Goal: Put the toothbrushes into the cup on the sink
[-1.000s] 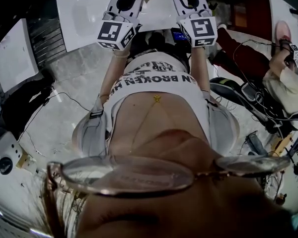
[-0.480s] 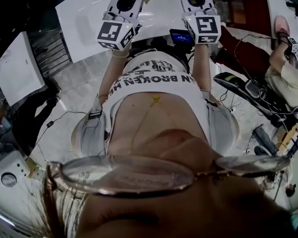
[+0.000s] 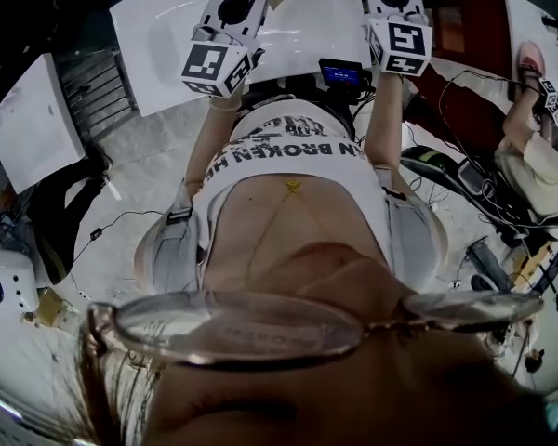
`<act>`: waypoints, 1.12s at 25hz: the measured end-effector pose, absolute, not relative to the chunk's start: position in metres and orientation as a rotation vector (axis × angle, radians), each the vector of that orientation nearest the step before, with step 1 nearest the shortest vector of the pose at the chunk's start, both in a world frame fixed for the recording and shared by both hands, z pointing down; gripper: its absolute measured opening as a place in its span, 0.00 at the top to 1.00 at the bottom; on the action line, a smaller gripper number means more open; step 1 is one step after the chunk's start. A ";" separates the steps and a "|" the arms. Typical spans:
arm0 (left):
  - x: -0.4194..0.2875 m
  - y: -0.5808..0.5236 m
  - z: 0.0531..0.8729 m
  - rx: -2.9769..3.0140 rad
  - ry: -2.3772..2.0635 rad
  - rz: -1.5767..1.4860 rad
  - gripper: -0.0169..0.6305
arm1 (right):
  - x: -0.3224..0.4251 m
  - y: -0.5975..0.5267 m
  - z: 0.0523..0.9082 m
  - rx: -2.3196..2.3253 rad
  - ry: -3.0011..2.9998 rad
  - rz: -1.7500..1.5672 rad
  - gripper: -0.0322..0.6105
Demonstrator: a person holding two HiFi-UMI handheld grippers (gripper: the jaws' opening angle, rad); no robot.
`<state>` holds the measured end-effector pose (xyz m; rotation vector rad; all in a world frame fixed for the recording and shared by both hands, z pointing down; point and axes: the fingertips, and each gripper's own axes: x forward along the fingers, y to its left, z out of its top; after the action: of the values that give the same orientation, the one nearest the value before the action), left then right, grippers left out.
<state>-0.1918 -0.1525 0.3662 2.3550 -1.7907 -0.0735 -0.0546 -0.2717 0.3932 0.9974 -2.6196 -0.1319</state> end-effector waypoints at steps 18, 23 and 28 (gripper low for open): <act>-0.212 -0.146 0.373 2.287 -1.845 -0.079 0.94 | -0.072 -0.324 0.516 0.973 -2.365 0.020 0.86; -0.210 -0.146 0.373 2.284 -1.845 -0.077 0.94 | -0.067 -0.319 0.517 0.964 -2.386 0.072 0.79; -0.213 -0.150 0.371 2.293 -1.854 -0.073 0.94 | -0.067 -0.314 0.503 0.990 -2.460 0.115 0.74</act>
<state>-0.2128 -0.1495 0.3715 2.2927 -1.8540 -0.0730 -0.0666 -0.3141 0.5035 0.9903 -2.4597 0.1153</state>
